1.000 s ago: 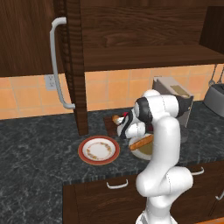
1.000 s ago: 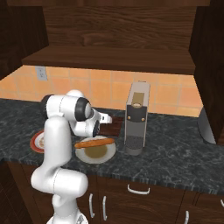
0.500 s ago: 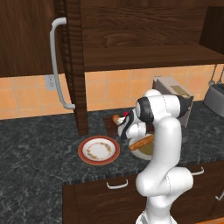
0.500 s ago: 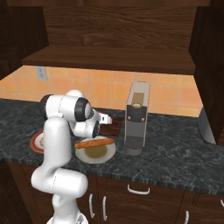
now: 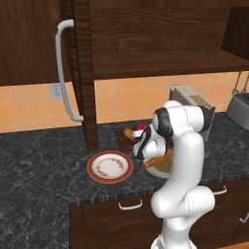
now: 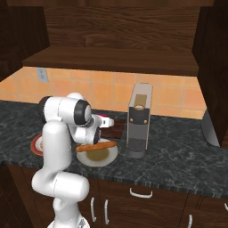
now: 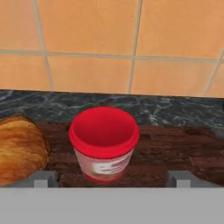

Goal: From the different types of pastries on the counter, select a croissant and place it on the cutting board. Then retrieve a jar of jam from the cabinet and place it alongside the croissant on the cutting board.

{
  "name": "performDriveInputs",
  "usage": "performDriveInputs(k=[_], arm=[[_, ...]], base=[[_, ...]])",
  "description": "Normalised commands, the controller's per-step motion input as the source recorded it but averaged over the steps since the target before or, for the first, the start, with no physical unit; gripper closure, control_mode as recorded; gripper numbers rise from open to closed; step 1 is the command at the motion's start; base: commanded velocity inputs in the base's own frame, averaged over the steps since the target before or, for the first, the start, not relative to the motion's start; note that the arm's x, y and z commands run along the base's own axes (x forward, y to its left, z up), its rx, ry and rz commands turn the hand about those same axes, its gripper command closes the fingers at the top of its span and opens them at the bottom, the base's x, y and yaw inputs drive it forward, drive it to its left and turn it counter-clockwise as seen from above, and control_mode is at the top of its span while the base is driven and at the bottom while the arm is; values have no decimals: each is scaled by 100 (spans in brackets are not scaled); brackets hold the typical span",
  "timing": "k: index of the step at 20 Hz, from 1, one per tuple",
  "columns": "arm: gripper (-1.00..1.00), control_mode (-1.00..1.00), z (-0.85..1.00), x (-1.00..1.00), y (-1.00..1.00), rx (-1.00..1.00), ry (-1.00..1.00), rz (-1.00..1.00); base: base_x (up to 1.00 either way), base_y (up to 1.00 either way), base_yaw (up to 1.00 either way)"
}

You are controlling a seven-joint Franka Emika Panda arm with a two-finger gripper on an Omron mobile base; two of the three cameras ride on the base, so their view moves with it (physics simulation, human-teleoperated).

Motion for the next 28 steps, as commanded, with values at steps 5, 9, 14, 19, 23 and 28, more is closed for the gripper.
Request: performDriveInputs(k=[5, 9, 14, 19, 23, 28], arm=[[-100, -100, 98, -83, -15, 2, -33, 5], [-100, -100, 100, -100, 0, 11, -35, 5], [-100, -100, 100, -100, 8, 4, -37, 9], [-100, -100, 100, -100, 16, 0, -51, 12], [-100, -100, 100, -100, 3, 0, -59, 14], [-100, -100, 100, -100, 0, 0, -61, 16]], base=[[0, 0, 0], [0, 0, 0], [0, 0, 0], [0, 0, 0], [0, 0, 0], [0, 0, 0]])
